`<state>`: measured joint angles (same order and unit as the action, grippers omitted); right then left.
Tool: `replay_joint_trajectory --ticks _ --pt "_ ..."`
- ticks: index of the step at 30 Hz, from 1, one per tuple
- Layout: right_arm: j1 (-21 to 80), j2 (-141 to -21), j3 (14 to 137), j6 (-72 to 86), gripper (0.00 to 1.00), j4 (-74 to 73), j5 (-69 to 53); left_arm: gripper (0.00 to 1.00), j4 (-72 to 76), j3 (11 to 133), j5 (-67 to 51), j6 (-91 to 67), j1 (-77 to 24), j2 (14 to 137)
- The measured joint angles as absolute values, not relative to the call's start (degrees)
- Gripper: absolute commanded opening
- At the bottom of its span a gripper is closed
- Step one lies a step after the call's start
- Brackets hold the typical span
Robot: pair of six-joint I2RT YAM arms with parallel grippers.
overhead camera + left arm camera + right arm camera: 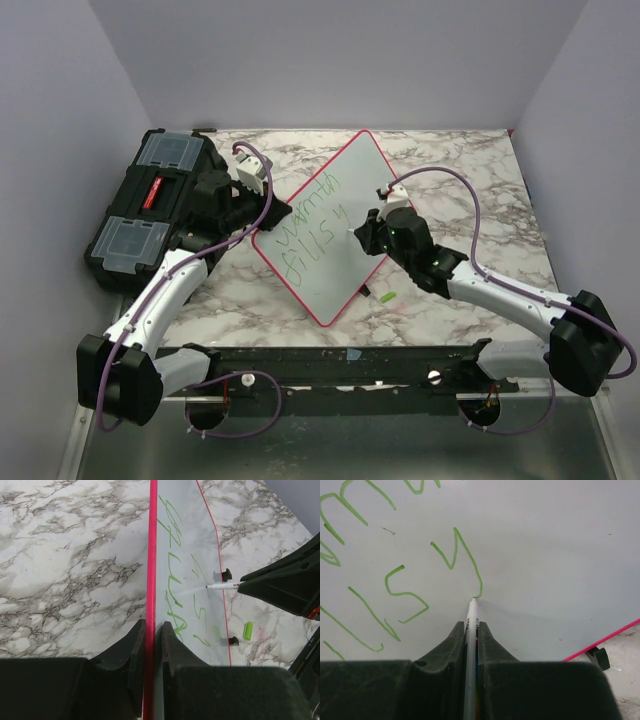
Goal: Write a sentence on the whiteboard
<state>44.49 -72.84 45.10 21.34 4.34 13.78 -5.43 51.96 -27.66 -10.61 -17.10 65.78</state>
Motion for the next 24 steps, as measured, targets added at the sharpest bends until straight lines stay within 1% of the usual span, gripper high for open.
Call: replay_joint_trajectory --ticks 13,19,24 --pt "44.5 -73.5 50.5 21.8 0.01 4.4 11.9 0.00 -4.7 52.0 -27.7 -10.7 -17.4 65.6" --pt "44.5 -70.8 50.5 21.4 0.01 6.4 14.5 0.00 -4.7 52.0 -27.7 -10.7 -17.4 65.6" --pt "44.2 -71.1 51.4 21.1 0.01 6.8 17.2 0.00 -4.7 52.0 -27.7 -10.7 -17.4 65.5"
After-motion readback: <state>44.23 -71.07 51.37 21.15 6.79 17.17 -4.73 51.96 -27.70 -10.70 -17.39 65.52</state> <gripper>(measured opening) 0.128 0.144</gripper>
